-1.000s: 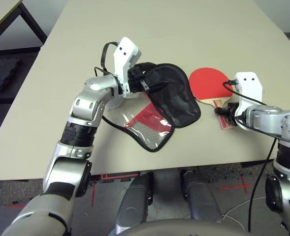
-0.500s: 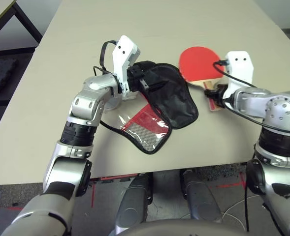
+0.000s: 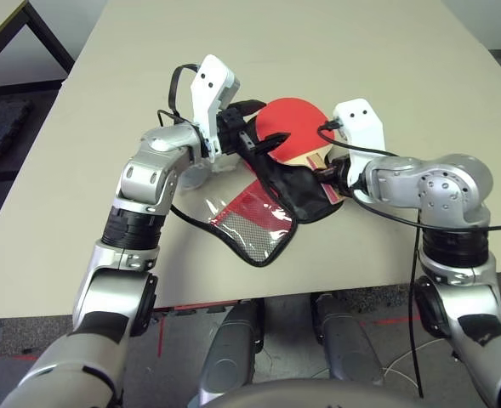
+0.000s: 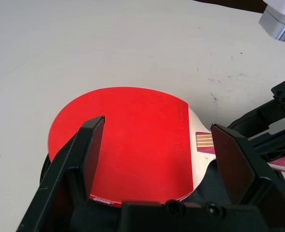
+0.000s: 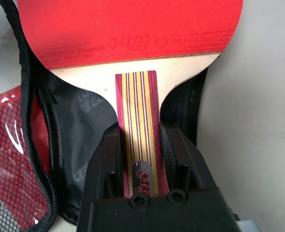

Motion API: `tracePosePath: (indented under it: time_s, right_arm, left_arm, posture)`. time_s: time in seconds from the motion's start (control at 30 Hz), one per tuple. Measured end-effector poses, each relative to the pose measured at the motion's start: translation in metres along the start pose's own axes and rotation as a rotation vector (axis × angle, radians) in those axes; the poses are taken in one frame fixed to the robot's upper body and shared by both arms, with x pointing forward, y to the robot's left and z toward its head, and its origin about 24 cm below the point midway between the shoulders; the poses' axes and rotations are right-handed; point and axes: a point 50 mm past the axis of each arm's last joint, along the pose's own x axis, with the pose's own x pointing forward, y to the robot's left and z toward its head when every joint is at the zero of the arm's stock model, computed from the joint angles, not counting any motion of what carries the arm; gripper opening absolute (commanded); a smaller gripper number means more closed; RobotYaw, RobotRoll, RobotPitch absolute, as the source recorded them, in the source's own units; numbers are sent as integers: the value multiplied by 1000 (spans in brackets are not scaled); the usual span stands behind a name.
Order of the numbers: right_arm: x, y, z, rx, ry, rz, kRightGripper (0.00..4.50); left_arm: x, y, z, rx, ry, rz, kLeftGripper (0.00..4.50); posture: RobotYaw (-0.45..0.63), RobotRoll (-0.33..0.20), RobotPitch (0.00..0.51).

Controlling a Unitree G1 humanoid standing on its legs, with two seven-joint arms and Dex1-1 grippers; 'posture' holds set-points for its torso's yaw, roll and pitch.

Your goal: Store the ping-pong paddle in its case and zip it.

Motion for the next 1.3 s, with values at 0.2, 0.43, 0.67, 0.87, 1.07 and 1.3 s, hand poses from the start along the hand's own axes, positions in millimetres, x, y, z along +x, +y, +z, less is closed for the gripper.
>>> tracePosePath:
  time_s: [0.2,0.43,0.67,0.87,1.07,1.3]
  right_arm:
    - [5,0,-2,10,21,-2,1143]
    - [8,1,-8,5,46,6,1143]
    - [9,5,-13,-9,52,31,1143]
    - [11,7,-13,-5,52,31,1143]
    - [13,8,-13,2,55,19,1143]
    - [16,8,-14,11,62,17,1143]
  left_arm:
    - [-1,1,0,2,3,4,4500]
    - [-1,1,0,3,4,8,4500]
    - [-3,2,0,5,7,14,4500]
    - [-3,2,0,4,7,15,4500]
    - [-3,3,0,4,8,18,4500]
    - [-3,3,-1,4,9,25,4500]
  posture:
    - [33,0,216]
    - [39,0,216]
    - [42,0,219]
    - [45,0,220]
    - [47,0,219]
    - [49,0,219]
